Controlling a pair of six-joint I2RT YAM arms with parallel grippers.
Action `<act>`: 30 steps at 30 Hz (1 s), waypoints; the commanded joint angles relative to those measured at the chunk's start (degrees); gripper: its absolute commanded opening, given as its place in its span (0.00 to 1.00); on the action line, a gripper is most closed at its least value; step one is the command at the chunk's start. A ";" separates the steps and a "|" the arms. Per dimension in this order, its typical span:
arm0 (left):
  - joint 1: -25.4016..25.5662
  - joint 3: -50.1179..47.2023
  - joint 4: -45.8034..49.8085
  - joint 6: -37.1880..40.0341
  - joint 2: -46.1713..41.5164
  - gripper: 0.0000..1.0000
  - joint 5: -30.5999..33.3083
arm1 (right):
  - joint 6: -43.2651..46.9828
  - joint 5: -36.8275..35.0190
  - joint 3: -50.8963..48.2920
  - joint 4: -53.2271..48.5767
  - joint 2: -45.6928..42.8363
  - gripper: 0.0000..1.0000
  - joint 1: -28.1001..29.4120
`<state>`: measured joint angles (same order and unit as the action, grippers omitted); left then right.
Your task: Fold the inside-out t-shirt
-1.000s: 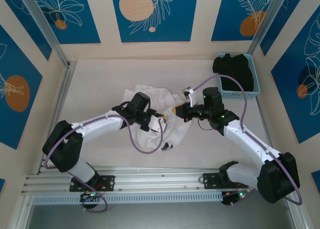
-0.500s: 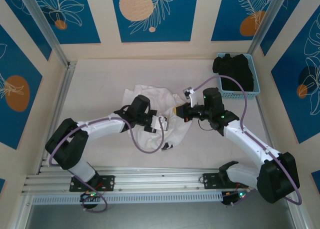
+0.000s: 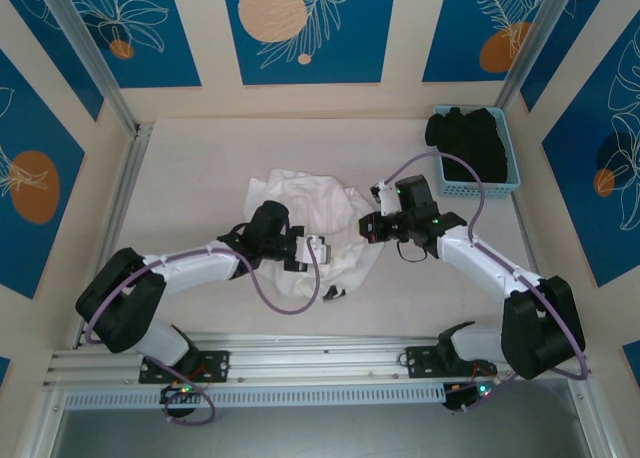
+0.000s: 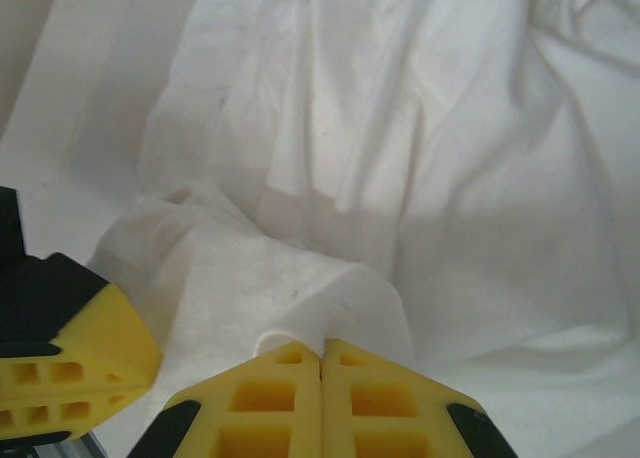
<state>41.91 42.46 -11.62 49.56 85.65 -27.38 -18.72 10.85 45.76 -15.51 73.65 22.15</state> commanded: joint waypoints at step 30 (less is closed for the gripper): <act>5.99 11.27 13.01 11.92 10.10 0.50 4.02 | -0.67 2.68 1.02 0.21 2.77 0.00 0.35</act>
<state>47.29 51.75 -0.73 59.24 94.15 -23.81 -18.92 11.90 45.76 -15.66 76.20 22.15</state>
